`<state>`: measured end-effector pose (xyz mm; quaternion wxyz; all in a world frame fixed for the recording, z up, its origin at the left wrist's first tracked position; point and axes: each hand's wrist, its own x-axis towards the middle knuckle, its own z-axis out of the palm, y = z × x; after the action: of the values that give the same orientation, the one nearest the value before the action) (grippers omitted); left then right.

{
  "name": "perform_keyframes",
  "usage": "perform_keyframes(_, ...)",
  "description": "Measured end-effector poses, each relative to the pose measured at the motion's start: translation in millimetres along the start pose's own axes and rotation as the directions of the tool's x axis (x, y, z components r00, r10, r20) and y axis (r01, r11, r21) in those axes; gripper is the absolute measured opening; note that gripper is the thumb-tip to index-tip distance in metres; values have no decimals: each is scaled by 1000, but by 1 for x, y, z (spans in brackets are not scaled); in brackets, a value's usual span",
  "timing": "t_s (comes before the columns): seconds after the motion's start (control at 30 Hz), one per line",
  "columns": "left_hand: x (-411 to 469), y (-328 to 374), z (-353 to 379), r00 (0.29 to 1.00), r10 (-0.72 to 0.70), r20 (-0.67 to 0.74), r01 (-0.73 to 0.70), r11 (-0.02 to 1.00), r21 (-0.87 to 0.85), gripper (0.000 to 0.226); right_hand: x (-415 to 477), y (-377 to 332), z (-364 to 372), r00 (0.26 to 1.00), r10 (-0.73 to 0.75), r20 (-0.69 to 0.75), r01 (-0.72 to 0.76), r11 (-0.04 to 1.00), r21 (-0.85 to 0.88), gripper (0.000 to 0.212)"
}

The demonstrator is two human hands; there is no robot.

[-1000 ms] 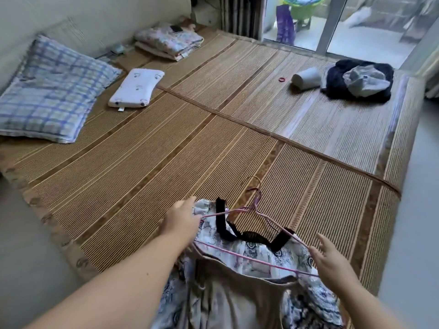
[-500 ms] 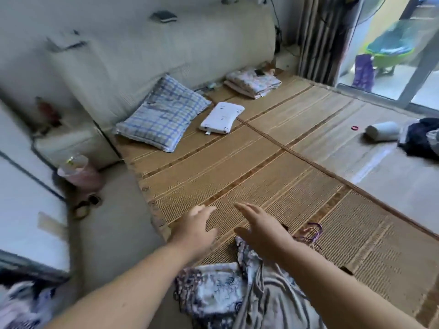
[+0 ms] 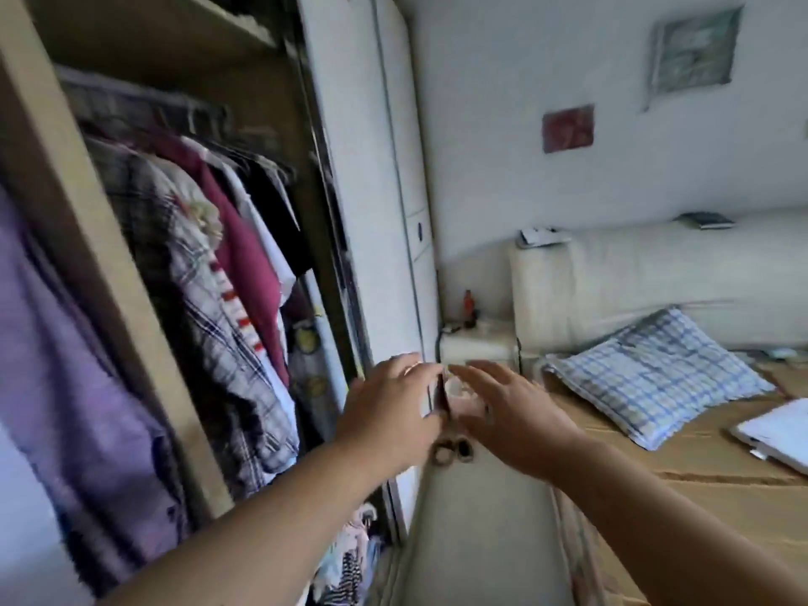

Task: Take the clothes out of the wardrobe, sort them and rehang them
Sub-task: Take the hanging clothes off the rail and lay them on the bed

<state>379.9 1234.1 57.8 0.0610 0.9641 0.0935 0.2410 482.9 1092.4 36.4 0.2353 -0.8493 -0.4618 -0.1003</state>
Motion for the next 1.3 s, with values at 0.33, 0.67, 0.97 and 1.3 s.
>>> perform_keyframes(0.33,5,-102,-156,824,-22,-566,225,930,292,54,140,-153,-12,928,-314,-201,335,938,84,62)
perform_keyframes(0.67,66,-170,-252,563,-181,-807,580,782,229,104,299,-246,-45,800,-505,-323,589,762,269,66)
perform_keyframes(0.97,98,-182,-271,341,-85,-936,663,728,175,97,422,-302,-31,683,-630,-371,731,596,334,51)
perform_keyframes(1.3,97,-184,-270,299,-67,-952,673,721,161,94,472,-356,-27,715,-633,-298,697,682,223,31)
